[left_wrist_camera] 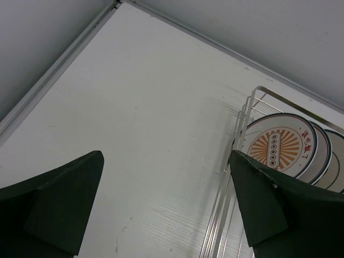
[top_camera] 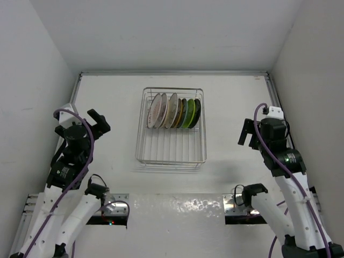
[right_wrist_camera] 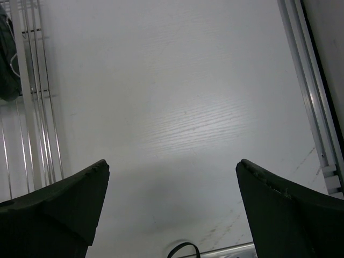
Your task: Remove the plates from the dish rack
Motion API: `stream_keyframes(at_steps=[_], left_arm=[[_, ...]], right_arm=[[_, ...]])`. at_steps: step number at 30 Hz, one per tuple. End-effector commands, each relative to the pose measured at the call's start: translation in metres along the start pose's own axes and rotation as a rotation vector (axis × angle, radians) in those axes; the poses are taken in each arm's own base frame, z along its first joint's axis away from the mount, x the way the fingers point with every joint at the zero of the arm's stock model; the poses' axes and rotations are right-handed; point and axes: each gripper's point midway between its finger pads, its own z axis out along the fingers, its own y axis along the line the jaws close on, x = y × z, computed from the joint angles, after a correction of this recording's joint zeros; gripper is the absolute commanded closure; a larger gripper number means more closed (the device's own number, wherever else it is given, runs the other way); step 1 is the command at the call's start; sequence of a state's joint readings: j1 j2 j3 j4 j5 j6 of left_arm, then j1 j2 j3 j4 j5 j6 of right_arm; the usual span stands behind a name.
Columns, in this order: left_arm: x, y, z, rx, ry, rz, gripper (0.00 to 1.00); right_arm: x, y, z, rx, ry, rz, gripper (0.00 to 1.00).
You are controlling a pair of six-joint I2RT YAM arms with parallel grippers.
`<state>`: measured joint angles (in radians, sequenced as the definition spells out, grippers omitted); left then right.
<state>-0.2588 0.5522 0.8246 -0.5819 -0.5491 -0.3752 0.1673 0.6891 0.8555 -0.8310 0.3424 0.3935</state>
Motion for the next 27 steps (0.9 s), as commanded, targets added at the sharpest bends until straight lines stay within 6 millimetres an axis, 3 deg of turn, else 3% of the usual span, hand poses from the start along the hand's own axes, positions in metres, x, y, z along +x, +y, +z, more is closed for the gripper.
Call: stream_keyframes(at_steps=[1,6,7,8,9,10,11,12,13,14,15,20,27], left_arm=[[-0.011,-0.002,-0.002,0.01,-0.037,-0.023,0.0],[-0.012,0.003,0.0,-0.019,-0.039,-0.017,0.0],[-0.012,0.004,0.001,-0.024,-0.04,-0.019,0.0],[-0.012,0.006,0.001,-0.029,-0.042,-0.022,0.0],[-0.013,0.006,0.001,-0.03,-0.043,-0.023,0.0],[-0.012,0.006,0.001,-0.029,-0.041,-0.022,0.0],[-0.011,0.006,0.001,-0.027,-0.04,-0.021,0.0],[-0.011,0.004,0.002,-0.021,-0.039,-0.022,0.0],[-0.01,0.004,0.002,-0.016,-0.037,-0.019,0.0],[-0.008,0.002,0.004,-0.012,-0.029,-0.014,0.0],[-0.007,0.001,0.004,-0.007,-0.024,-0.011,0.0],[-0.002,0.0,0.008,-0.011,-0.002,0.003,0.0],[-0.001,-0.002,0.01,-0.006,0.008,0.006,0.0]], right_arm=[[-0.031,0.017,-0.001,-0.071,-0.092,0.042,0.01],[-0.062,0.073,0.014,-0.292,-0.105,0.12,0.01],[-0.06,0.085,0.032,-0.304,-0.042,0.119,0.01],[-0.063,0.092,0.04,-0.307,-0.014,0.119,0.01],[-0.083,0.099,0.041,-0.305,-0.032,0.114,0.01],[-0.083,0.101,0.05,-0.268,0.002,0.096,0.01],[-0.077,0.11,0.073,-0.207,0.054,0.045,0.01],[-0.102,0.121,0.073,-0.205,0.021,0.041,0.01],[-0.103,0.128,0.08,-0.193,0.049,0.018,0.01],[-0.094,0.141,0.099,-0.155,0.094,-0.029,0.01],[-0.114,0.152,0.099,-0.155,0.062,-0.033,0.04],[-0.115,0.208,0.131,-0.118,0.096,-0.16,0.33],[-0.089,0.221,0.159,-0.055,0.149,-0.214,0.53]])
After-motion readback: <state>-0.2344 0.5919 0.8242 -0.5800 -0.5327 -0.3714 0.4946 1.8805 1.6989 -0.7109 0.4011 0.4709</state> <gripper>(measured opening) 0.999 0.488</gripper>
